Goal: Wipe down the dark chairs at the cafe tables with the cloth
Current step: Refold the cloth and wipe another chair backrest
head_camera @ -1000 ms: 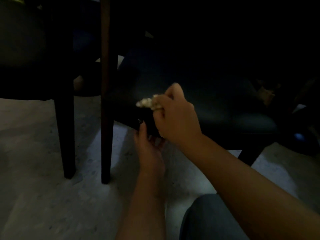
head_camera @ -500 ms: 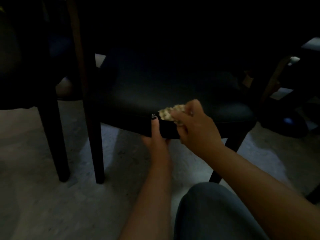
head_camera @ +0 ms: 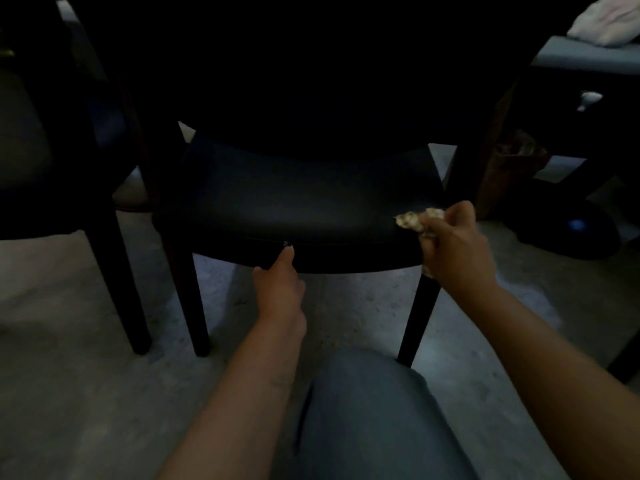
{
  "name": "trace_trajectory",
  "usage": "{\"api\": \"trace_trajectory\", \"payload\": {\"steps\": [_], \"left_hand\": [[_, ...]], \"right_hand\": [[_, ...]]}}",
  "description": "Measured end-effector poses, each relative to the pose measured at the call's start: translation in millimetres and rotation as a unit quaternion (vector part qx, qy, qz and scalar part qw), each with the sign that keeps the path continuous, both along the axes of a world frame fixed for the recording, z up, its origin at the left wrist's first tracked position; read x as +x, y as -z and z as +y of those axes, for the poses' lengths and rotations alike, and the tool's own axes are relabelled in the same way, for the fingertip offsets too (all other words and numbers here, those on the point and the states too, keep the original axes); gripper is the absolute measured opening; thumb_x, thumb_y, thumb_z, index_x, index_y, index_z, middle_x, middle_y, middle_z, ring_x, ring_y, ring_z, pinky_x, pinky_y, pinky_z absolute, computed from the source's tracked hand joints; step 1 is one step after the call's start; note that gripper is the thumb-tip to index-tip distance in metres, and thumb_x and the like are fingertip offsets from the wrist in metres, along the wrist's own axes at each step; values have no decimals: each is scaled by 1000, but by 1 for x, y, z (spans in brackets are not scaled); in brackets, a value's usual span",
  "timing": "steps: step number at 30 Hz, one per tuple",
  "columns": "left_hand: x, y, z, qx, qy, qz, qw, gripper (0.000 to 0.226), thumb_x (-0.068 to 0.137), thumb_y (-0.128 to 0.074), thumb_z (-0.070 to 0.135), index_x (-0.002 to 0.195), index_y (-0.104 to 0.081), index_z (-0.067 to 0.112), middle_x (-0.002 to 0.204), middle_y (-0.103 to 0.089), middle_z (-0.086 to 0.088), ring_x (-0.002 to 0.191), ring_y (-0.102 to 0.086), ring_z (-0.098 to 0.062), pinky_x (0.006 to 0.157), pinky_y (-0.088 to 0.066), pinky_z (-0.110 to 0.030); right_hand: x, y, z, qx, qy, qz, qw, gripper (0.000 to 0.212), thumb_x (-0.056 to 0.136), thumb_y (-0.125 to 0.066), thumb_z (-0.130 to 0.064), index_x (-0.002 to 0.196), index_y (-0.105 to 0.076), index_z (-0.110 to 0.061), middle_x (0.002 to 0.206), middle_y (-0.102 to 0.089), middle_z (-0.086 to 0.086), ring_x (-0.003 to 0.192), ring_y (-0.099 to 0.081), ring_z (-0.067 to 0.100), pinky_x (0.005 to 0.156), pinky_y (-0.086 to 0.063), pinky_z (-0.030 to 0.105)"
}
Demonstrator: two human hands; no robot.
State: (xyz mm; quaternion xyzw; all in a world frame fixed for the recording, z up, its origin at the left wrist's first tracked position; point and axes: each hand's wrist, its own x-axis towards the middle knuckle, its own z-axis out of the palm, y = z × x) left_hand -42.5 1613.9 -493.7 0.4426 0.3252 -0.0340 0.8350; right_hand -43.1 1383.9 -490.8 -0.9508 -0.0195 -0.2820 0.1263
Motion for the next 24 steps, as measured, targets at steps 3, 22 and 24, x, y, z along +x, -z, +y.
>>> {"api": "trace_trajectory", "payload": {"steps": [3, 22, 24], "left_hand": [[-13, -21, -1, -3, 24, -7, 1000, 14, 101, -47, 19, 87, -51, 20, 68, -59, 2, 74, -56, -11, 66, -46, -19], [-44, -252, 28, 434, -57, -491, 754, 19, 88, -52, 13, 71, -62, 14, 63, -68, 0, 60, -69, -16, 58, -55, -24], [-44, -281, 34, 484, -63, -566, 665, 17, 92, -51, 16, 79, -62, 15, 64, -68, -1, 56, -67, -17, 54, -55, -28]], "right_hand": [[1, -7, -14, 26, 42, 17, 999, 22, 86, -64, -11, 107, -70, -10, 105, -44, 16, 67, -41, 17, 60, -35, 25], [-22, -293, 40, 213, -290, -373, 855, 24, 88, -54, -15, 112, -60, -16, 110, -60, 17, 96, -60, 34, 79, -51, 47], [-21, -314, 52, 201, -258, -424, 845, 24, 86, -55, -8, 109, -63, -6, 106, -59, 21, 96, -58, 25, 81, -50, 29]]}}
